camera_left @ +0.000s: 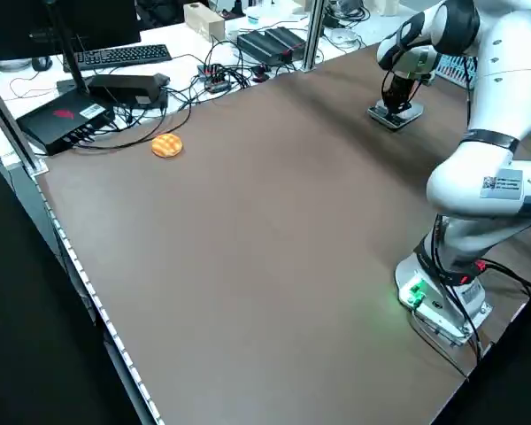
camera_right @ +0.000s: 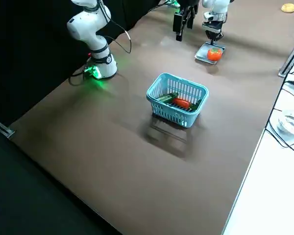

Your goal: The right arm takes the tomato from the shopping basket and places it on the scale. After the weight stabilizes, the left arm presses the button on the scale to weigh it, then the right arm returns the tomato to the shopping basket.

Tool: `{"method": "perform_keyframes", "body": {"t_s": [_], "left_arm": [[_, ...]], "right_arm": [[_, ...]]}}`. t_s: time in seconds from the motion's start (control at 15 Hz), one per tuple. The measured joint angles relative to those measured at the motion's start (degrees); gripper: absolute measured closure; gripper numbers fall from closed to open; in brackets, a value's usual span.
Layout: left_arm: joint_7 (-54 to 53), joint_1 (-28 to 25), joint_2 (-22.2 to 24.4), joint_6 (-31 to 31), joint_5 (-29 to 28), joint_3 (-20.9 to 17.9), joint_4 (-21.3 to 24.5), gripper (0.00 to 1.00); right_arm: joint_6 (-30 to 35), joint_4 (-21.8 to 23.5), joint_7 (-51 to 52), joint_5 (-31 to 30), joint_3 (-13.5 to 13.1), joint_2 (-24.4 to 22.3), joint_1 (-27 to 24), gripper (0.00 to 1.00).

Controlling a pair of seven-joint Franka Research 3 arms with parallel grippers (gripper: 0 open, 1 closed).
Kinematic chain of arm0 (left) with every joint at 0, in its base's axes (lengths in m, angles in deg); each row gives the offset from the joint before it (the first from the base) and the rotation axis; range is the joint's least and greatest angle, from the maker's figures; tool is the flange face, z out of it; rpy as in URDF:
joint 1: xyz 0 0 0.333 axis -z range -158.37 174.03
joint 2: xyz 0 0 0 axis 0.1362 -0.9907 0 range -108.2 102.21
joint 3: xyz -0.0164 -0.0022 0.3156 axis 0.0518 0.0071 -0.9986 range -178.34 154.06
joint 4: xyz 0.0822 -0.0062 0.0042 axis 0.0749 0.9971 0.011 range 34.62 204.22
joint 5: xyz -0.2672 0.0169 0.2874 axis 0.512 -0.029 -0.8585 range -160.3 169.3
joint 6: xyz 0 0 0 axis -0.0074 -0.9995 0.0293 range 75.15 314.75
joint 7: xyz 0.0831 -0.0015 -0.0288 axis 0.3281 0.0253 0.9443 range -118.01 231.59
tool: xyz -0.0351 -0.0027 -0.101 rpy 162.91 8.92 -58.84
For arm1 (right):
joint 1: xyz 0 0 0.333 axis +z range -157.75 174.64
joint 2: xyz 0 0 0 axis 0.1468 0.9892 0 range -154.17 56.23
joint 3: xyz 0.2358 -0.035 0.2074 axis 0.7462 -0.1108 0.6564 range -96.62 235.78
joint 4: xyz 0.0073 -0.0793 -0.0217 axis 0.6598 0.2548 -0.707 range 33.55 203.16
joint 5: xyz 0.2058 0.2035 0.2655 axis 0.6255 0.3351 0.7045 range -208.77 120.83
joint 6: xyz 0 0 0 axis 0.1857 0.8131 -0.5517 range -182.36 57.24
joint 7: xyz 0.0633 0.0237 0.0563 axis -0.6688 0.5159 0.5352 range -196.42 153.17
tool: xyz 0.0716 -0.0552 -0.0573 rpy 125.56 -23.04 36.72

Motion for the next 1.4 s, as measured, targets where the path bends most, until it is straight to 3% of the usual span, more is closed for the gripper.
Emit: {"method": "perform_keyframes", "body": {"t_s": [1.4], "left_arm": [[0.86,0.54,-0.46,1.49,-1.19,-0.13,-0.36,0.99]], "right_arm": [[0.37,0.00,-0.13,0.00,-0.05,0.06,-0.20,0.01]]}}
